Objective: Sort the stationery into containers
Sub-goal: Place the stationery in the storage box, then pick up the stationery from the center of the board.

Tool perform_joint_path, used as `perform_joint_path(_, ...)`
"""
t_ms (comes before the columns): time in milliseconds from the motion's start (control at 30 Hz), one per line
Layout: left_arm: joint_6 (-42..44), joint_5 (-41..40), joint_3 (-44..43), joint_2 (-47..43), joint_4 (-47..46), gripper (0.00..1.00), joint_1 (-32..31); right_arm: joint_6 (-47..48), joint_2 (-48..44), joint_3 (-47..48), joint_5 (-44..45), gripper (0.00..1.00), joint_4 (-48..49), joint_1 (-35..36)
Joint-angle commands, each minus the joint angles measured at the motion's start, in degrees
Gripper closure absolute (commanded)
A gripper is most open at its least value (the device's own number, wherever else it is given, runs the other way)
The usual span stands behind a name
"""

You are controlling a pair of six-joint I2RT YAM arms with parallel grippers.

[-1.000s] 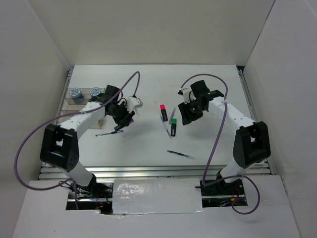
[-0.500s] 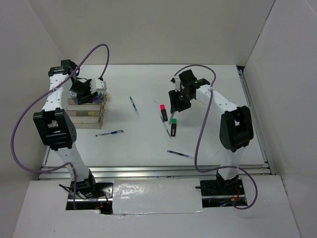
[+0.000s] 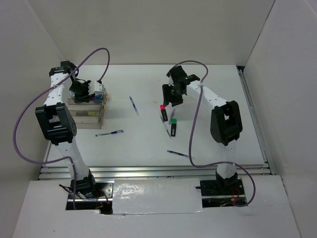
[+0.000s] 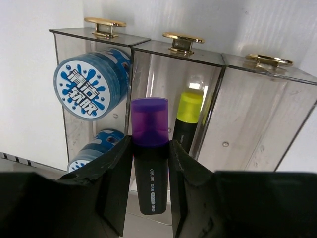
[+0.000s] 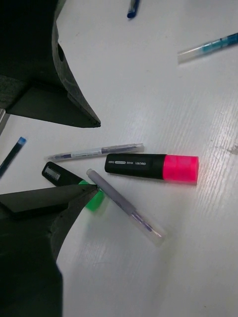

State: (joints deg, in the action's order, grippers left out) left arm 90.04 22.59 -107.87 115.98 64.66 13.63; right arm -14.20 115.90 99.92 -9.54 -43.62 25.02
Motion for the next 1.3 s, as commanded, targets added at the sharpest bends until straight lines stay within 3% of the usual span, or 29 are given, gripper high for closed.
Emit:
perform_joint_path(0, 1.11, -0.52, -0.93, 3.37, -1.12, 0.61, 0.35, -2.41, 2.23, 3.44, 2.33, 0.43, 0.46, 0.74)
perform_joint_path(267, 1.01, -0.09, 0.21, 4.16, -3.31, 0.43, 1.14, -2.5, 5.92, 6.16, 1.11, 0.36, -0.33, 0.82)
perform_joint_path(333, 0.49, 0.17, 0.21, 4.25, -4.19, 0.3, 1.4, -2.68, 6.88, 7.39, 1.02, 0.36, -0.59, 0.82)
perform_joint_path(533, -4.42, 5.69, 0.03, 0.84, -8.32, 0.27, 1.93, -3.12, 10.05, 10.47, 2.68, 0.38, -1.12, 1.96)
perform_joint_path(633, -15.71, 10.44, 1.34, -3.73, -14.81, 0.29, 2.02, -3.82, 11.72, 11.87, 6.19, 0.41, -1.65, 3.02)
perform_joint_path(800, -34.7, 9.94, 5.73, -13.14, -26.14, 0.32, 0.35, -3.91, 14.88, 12.84, 8.92, 0.44, -2.26, 3.99)
perform_joint_path(933, -44.06, 10.98, 11.62, -20.96, -32.22, 0.34, 0.35, -4.0, 18.21, 14.42, 10.95, 0.44, -3.05, 4.16)
perform_joint_path(967, -45.29, 11.42, 12.94, -24.02, -33.36, 0.32, 0.35, -3.82, 18.57, 14.6, 11.29, 0.44, -3.23, 4.25)
perform_joint_path(1000, -49.22, 11.34, 16.35, -25.62, -37.2, 0.2, 0.43, -3.91, 19.36, 14.69, 11.91, 0.44, -3.32, 4.34)
perform_joint_path(1067, -52.58, 10.9, 21.45, -30.45, -40.3, 0.09, 0.43, -3.91, 19.98, 15.13, 12.44, 0.44, -3.84, 4.6)
perform_joint_path(1133, -57.25, 12.03, 23.4, -33.61, -41.9, 0.06, 0.52, -3.82, 20.42, 14.95, 13.58, 0.46, -3.76, 5.04)
perform_joint_path(1267, -62.09, 15.11, 25.96, -36.79, -39.27, 0.09, 0.7, -3.3, 21.04, 15.48, 14.2, 0.6, -3.76, 5.22)
